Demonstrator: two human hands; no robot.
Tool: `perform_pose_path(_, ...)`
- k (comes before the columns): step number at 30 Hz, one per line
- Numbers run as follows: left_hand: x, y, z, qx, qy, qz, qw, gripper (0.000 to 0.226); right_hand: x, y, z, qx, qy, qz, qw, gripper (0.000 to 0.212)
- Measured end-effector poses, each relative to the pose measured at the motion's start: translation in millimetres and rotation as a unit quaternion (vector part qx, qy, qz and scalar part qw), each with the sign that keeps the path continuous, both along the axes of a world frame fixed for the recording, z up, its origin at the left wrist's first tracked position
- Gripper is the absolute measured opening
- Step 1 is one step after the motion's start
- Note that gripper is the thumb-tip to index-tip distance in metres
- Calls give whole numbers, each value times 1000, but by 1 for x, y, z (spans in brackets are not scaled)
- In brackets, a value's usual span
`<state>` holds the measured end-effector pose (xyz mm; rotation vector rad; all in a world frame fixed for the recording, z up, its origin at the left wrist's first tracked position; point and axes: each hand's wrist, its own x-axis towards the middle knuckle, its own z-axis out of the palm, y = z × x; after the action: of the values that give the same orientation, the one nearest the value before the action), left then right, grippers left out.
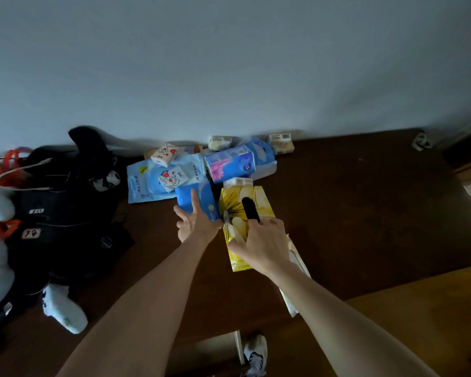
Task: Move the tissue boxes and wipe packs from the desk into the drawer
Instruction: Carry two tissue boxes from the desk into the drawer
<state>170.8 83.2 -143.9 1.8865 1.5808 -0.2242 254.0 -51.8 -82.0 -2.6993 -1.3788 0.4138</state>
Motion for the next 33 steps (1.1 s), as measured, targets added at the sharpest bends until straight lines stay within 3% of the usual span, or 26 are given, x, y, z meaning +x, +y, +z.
perform_pose_path(6, 1, 2, -11, 29, 13, 18, 999, 91, -8, -20, -4, 38, 0, -23, 999, 58)
perform_pose_path(11, 0, 4, -41, 49, 13, -6, 999, 108, 2, -36, -22, 57, -3, -45, 997, 63)
perform_pose_path(18, -28, -34, -28, 72, 2, 11, 997, 99, -9, -56, -12, 94, 7, -23, 995, 63)
perform_pose_path(24, -127, -91, 6, 23, 15, 39, 999, 116, -51, -81, 14, 98, 55, 12, 994, 55)
perform_pose_path(33, -287, -205, 18, -40, -46, 96, 994, 114, -194, -156, 0, 77, 145, 35, 986, 60)
